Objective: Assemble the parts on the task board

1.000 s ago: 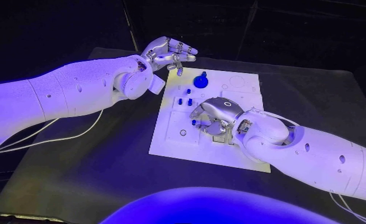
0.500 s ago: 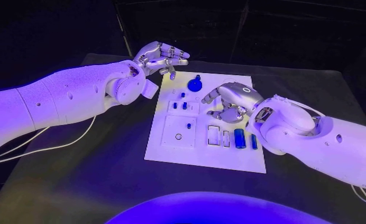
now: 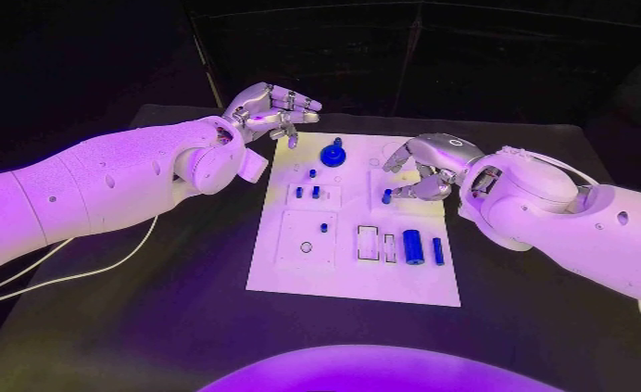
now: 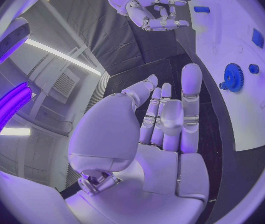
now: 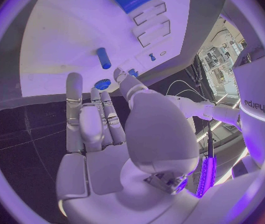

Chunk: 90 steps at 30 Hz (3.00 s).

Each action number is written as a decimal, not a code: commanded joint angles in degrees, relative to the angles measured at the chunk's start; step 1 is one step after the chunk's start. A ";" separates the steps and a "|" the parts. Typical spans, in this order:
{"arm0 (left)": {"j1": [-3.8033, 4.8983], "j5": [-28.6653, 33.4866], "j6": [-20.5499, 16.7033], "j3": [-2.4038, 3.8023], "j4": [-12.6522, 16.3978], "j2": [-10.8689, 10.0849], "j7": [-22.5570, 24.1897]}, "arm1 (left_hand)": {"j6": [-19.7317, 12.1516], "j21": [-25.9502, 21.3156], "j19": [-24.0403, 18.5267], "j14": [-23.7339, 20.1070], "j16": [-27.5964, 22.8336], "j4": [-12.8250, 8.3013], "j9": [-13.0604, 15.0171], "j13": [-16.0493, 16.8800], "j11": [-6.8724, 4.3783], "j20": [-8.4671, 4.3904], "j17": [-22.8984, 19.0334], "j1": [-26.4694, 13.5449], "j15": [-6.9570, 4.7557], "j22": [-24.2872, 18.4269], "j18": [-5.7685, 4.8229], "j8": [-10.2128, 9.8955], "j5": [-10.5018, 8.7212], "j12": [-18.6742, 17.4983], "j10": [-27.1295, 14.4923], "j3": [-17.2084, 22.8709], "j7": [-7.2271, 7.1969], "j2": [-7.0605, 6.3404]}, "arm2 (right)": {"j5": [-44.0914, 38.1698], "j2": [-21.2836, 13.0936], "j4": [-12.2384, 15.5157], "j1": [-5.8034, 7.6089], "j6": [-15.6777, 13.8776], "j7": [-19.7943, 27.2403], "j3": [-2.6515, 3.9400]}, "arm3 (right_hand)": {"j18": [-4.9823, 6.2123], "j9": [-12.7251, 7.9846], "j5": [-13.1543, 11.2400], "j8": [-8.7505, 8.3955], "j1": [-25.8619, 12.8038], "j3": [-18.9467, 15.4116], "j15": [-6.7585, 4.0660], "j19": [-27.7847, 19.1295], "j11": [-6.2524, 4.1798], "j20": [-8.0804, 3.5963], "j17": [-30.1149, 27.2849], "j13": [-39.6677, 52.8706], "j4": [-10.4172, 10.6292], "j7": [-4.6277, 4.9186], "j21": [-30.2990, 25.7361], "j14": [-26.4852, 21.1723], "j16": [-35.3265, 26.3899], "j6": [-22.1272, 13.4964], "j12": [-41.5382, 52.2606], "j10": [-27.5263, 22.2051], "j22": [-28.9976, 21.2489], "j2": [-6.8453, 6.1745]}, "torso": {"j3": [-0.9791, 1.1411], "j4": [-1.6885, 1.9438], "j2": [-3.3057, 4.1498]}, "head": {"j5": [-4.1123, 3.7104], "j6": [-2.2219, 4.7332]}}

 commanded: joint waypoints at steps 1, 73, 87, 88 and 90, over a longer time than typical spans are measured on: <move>0.09 0.25 0.69 0.03 0.04 0.01 0.12 | -0.43 -0.25 -0.21 -0.45 -0.13 0.14 -0.06 0.09 -0.08 0.19 -0.05 -0.46 0.04 0.03 1.11 0.34 -0.10 0.33 -0.45 -0.35 -0.12 -0.06 | -0.32 0.15 -0.04 0.15 5.50 -2.25 0.04 | -0.94 -0.01 0.44 0.08 1.27 -2.09 0.11 -0.40 0.05 0.17 -0.69 0.00 0.70 0.04 -0.44 -0.36 -0.60 -0.57 0.77 -0.81 -0.30 0.17 | 0.00 -0.09 0.06 | 0.09 0.01; 0.10 0.25 0.73 0.03 -0.03 0.01 0.04 | -0.52 -0.34 -0.23 -0.44 -0.05 0.16 -0.04 0.15 -0.07 0.22 0.00 -0.45 0.06 -0.03 1.13 0.47 -0.10 0.58 -0.66 -0.34 -0.12 0.11 | 4.65 0.90 2.12 -0.73 -5.36 0.58 -0.03 | -1.83 0.54 0.15 1.63 5.74 10.89 -2.17 4.33 -2.59 -2.04 6.04 -0.10 2.15 -0.31 3.72 1.66 2.79 11.47 -3.13 17.17 4.75 4.48 | 0.02 -0.01 -0.06 | 0.34 -0.59; 0.10 0.25 0.85 0.04 -0.21 0.43 0.17 | -0.54 -0.33 -0.23 -0.44 -0.04 0.17 -0.04 0.16 -0.07 0.23 0.00 -0.44 0.06 -0.02 1.13 0.48 -0.10 0.62 -0.68 -0.33 -0.11 0.15 | 8.28 8.94 3.10 -0.99 -3.91 4.66 -0.10 | -1.74 0.45 0.49 1.34 5.58 11.84 -2.06 3.96 -2.42 -1.99 5.67 -0.13 1.63 -0.12 3.56 1.56 2.64 11.33 -3.65 17.13 4.21 4.13 | 0.01 0.02 0.01 | 2.45 -0.81; 0.10 0.25 0.84 0.04 -0.22 0.45 0.17 | -0.55 -0.34 -0.23 -0.45 -0.05 0.18 -0.03 0.16 -0.07 0.23 -0.01 -0.45 0.06 -0.02 1.13 0.49 -0.10 0.63 -0.70 -0.34 -0.11 0.14 | 8.19 9.70 2.82 -1.14 -3.57 4.98 -0.15 | -1.74 0.45 0.51 1.33 5.57 11.86 -2.06 3.95 -2.41 -1.99 5.64 -0.14 1.62 -0.12 3.56 1.55 2.62 11.33 -3.66 17.13 4.19 4.13 | -0.05 0.01 -0.04 | 2.63 -0.89; 0.10 0.25 0.83 0.04 -0.23 0.50 0.18 | -0.57 -0.35 -0.23 -0.46 -0.05 0.19 -0.03 0.17 -0.05 0.24 -0.04 -0.49 0.07 -0.03 1.13 0.50 -0.10 0.67 -0.74 -0.37 -0.10 0.13 | 7.93 10.78 2.40 -1.44 -3.01 5.48 -0.39 | -1.72 0.43 0.58 1.29 5.51 11.94 -2.04 3.89 -2.38 -1.98 5.65 -0.14 1.58 -0.09 3.52 1.55 2.63 11.30 -3.73 17.10 4.10 4.09 | -0.09 -0.08 -0.12 | 2.98 -1.00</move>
